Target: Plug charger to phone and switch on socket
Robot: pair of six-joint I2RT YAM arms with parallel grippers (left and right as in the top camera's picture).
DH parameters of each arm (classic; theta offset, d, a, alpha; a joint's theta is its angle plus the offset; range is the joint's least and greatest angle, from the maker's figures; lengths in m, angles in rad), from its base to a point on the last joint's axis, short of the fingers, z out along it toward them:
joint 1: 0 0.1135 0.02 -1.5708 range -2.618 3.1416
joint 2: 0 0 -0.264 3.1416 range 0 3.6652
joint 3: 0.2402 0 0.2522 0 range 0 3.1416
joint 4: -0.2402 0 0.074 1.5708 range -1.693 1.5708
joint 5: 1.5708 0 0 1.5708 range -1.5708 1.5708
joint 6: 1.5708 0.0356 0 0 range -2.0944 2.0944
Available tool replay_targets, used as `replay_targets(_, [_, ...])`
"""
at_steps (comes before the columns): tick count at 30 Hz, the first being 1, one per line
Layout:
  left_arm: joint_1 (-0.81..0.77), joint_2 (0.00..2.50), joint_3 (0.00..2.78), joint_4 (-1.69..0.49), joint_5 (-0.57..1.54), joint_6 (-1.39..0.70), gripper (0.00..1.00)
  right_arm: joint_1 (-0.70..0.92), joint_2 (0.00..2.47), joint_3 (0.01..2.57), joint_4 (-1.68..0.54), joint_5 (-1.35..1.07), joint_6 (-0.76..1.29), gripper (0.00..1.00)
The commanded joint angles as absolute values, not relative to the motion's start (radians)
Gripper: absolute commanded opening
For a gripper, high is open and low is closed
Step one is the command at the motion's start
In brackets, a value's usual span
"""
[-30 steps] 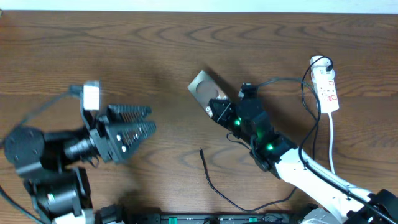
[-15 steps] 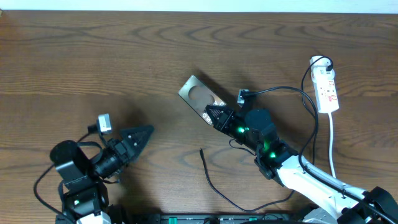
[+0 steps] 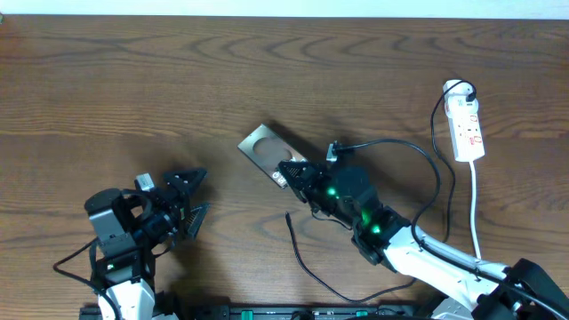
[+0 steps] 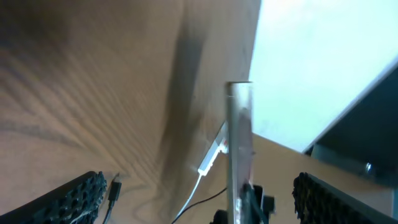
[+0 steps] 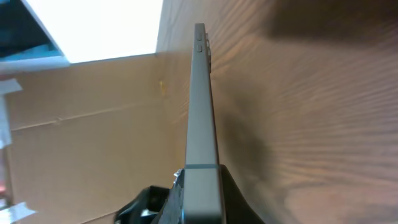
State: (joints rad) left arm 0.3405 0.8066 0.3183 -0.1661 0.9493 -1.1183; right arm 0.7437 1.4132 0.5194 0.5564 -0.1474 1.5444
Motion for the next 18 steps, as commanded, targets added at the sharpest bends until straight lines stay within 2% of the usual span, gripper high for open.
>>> replay_targets(1, [0.273,0.827,0.331,-0.136,0.853,-1.269,0.98,0.783,1.412,0.526,0.636,-0.072,1.627,0.01])
replay_targets(6, [0.159,0.837,0.331,0.003,0.797,-1.396,0.98,0.812,1.412,0.526,0.656,-0.032,1.629,0.01])
replay_targets(11, [0.046,0.837,0.331,0.064,0.663,-1.514,0.98,0.832,1.412,0.526,0.661,-0.073,1.753,0.01])
replay_targets(18, [-0.059,0.845,0.331,0.121,0.553,-1.546,0.98,0.858,1.412,0.526,0.701,-0.176,1.818,0.01])
